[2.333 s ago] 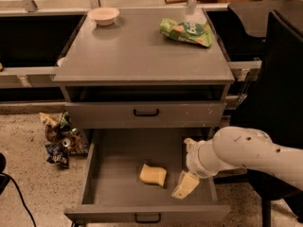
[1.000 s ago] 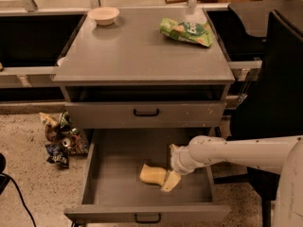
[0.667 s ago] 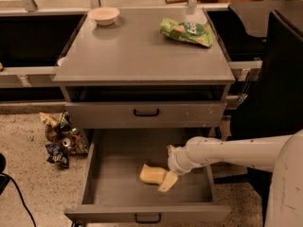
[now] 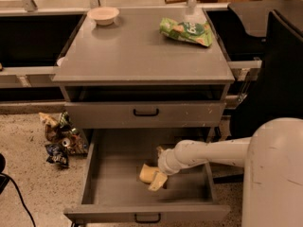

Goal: Pick sponge from middle drawer and place on counter

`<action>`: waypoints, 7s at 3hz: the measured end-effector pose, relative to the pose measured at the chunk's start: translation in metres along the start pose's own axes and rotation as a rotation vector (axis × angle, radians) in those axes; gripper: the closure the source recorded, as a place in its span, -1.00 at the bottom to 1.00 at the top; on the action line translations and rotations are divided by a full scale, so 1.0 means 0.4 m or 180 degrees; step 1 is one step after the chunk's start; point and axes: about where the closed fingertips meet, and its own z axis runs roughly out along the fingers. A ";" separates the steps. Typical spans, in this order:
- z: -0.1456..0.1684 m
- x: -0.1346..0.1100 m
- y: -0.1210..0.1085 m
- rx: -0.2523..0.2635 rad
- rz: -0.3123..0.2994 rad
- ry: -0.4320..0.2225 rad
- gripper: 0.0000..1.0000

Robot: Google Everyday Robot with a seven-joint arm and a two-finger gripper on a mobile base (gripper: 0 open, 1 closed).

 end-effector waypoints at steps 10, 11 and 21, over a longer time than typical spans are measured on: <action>-0.438 -0.294 -0.086 0.0621 -0.1592 -0.0536 1.00; -0.598 -0.419 -0.083 0.0881 -0.2135 -0.0284 1.00; -0.843 -0.905 -0.536 0.1393 -0.3415 -0.0695 1.00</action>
Offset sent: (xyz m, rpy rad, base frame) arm 0.0058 0.0433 -0.0512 0.0462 0.0415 0.0469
